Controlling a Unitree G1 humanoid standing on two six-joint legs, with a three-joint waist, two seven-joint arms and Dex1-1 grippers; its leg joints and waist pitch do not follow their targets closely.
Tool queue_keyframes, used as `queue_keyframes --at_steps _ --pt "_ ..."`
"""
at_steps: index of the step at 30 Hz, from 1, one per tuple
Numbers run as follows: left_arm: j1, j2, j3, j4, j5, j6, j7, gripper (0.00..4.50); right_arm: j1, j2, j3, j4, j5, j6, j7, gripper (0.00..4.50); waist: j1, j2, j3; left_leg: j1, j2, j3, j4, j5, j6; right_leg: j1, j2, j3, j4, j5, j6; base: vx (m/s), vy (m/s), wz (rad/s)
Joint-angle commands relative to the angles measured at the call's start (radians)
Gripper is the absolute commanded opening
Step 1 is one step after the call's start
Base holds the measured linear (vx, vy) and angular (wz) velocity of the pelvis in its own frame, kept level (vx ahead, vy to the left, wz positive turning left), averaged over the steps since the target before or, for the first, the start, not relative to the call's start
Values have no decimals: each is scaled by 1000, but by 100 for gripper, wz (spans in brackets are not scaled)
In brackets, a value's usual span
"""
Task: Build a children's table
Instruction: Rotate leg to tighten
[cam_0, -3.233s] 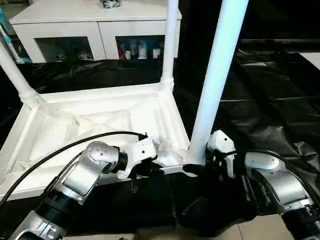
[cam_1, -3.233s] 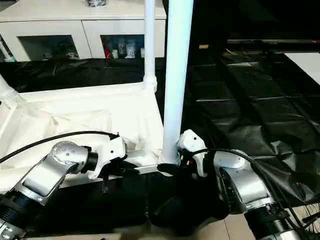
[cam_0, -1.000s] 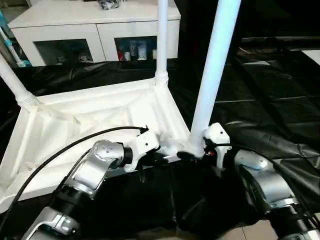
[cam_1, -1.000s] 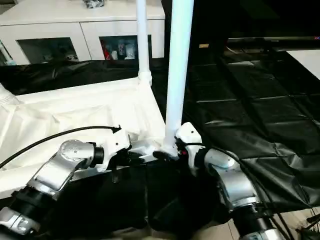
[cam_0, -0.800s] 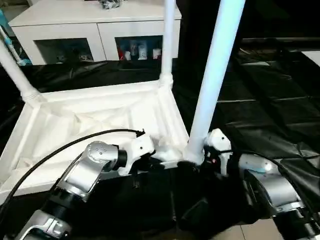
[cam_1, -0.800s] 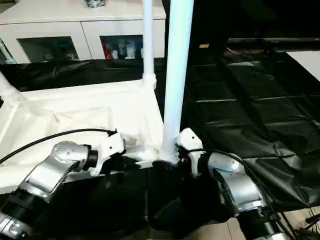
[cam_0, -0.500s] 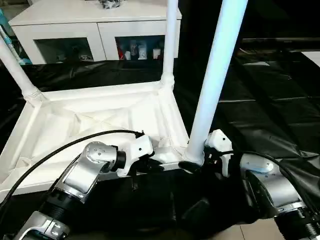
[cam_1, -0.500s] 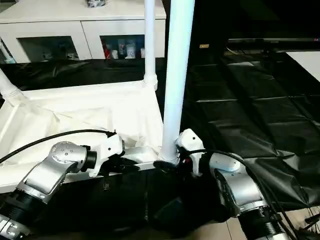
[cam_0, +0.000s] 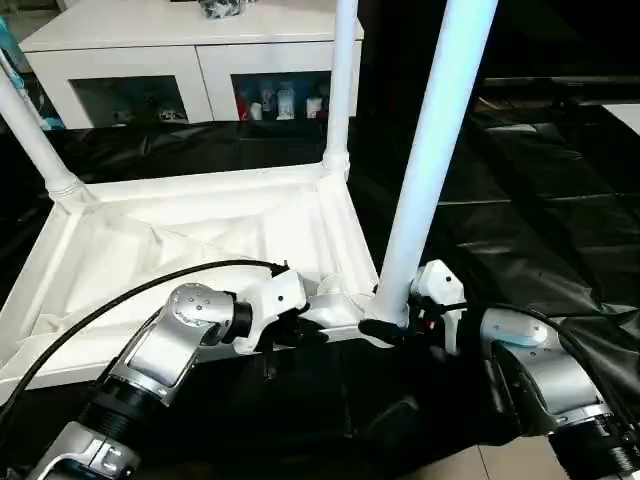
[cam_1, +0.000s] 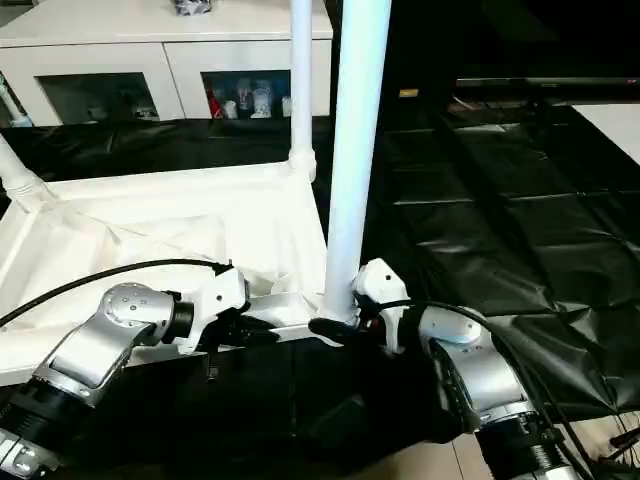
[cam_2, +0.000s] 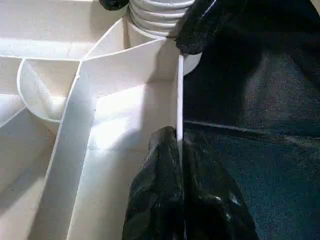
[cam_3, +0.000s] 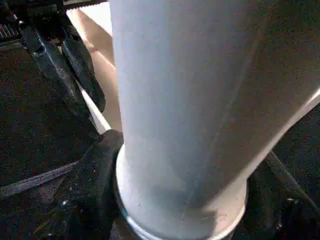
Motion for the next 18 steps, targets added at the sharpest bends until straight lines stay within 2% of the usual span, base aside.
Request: queue_keyframes --at_steps 1,4,7,9,10,13,15,17,18 --pt "9 -3 -32 -1 -16 11 -34 0 -2 11 -13 13 11 -6 -14 270 2 -16 -56 2 32 -4 -48 -49 121 53 -54 36 -54 91 -280 0 0 0" --pt "3 -16 -27 17 -7 15 -5 0 -14 45 -30 42 0 0 -83 270 0 -15 -54 0 32 -4 -49 -56 117 52 -55 36 -55 77 -281 0 0 0" --pt "-24 -66 -11 80 20 34 93 0 -40 117 -53 95 -29 14 -230 270 -8 -12 -48 4 32 -4 -54 -116 81 46 -54 36 -65 -13 -275 0 0 0" --pt "-43 -95 -9 119 42 49 149 0 -53 169 -68 122 -39 31 -322 270 -15 -14 -45 7 32 -7 -61 -172 34 45 -56 37 -73 -125 -253 0 0 0" --pt "-52 -112 -5 135 48 59 178 0 -60 194 -75 134 -45 44 -369 270 -18 -11 -43 5 31 -6 -62 -180 28 43 -56 39 -73 -139 -248 0 0 0" --pt "-92 -182 15 201 64 101 291 0 -92 289 -106 188 -55 95 -535 269 -20 -11 -39 12 30 -7 -67 -233 7 37 -56 41 -83 -207 -222 0 0 0" --pt "-122 -239 36 258 72 134 384 0 -120 353 -125 238 -69 117 -649 269 -21 -9 -41 16 29 -10 -70 -246 -15 37 -57 43 -85 -231 -207 0 0 0" --pt "-151 -292 50 326 88 149 471 0 -154 413 -147 299 -81 132 -763 269 -24 -10 -38 15 25 -9 -71 -252 -21 35 -55 44 -88 -235 -202 0 0 0" --pt "-151 -292 50 326 88 149 471 0 -154 413 -147 299 -81 132 -763 269 -23 -11 -40 17 25 -9 -70 -262 -19 34 -57 44 -91 -249 -197 0 0 0"
